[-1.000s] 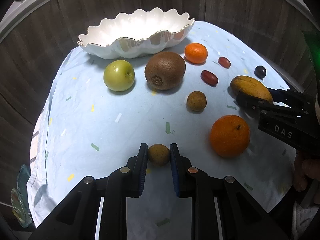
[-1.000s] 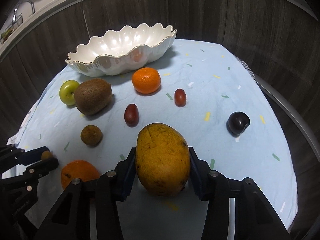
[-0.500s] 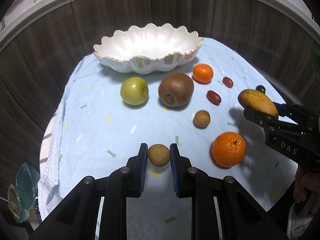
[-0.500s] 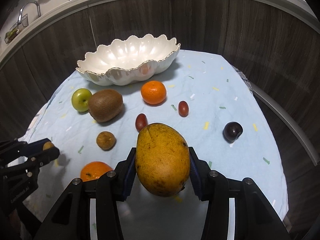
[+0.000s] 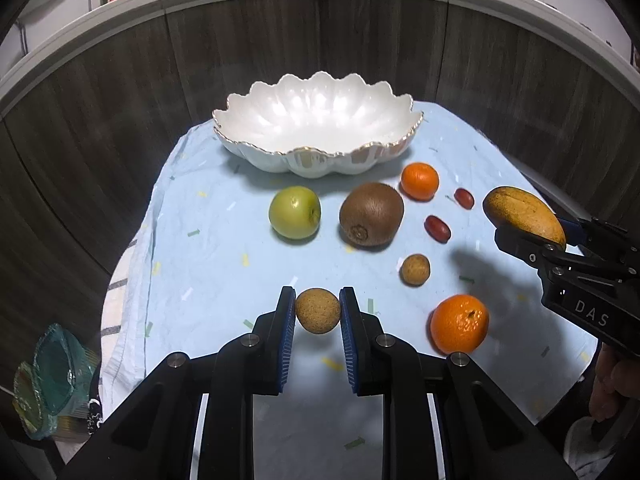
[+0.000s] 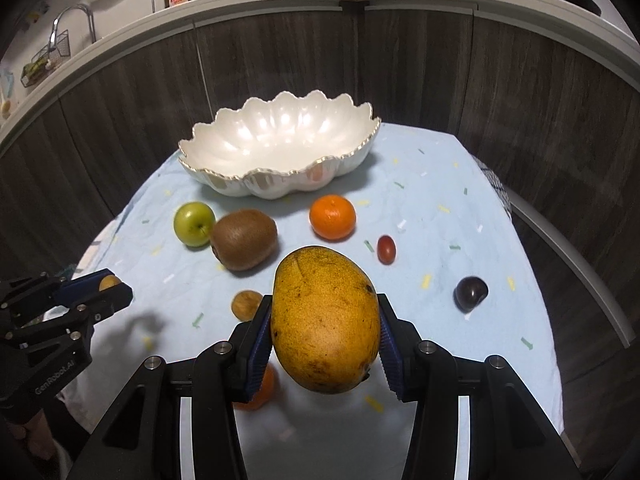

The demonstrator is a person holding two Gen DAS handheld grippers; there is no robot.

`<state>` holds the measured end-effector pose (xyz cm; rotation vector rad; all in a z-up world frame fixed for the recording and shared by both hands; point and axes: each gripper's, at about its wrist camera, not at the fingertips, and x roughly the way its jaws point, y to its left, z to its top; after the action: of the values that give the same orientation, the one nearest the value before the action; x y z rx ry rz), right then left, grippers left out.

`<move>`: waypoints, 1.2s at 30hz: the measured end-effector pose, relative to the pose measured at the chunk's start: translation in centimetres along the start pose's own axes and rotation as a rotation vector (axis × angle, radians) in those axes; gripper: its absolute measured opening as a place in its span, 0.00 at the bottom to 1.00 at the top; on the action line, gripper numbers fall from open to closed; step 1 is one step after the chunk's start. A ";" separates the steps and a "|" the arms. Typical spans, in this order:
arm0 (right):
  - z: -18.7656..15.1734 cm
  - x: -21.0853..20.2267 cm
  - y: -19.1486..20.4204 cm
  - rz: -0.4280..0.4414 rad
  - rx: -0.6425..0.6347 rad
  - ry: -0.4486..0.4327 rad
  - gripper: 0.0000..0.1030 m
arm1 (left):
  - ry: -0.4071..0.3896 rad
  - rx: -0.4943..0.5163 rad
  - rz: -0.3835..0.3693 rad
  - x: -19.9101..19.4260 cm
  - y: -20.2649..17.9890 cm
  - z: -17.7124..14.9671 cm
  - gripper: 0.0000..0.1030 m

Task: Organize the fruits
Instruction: 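Lift the mango with the right tool while the left tool lifts the brown fruit toward the bowl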

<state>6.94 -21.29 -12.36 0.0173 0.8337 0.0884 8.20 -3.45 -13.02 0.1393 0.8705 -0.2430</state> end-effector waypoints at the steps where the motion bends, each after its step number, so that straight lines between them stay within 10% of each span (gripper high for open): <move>1: 0.2 -0.1 0.1 0.000 -0.002 -0.005 0.47 | -0.002 -0.003 0.000 -0.1 0.1 0.2 0.22; 36: 9.3 -1.5 1.8 0.052 -0.027 -0.151 0.47 | -0.137 -0.054 0.000 -1.7 4.1 9.6 0.22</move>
<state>12.67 -19.47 -4.92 0.0202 0.6811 0.1457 15.32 -1.34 -5.51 0.0712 0.7401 -0.2256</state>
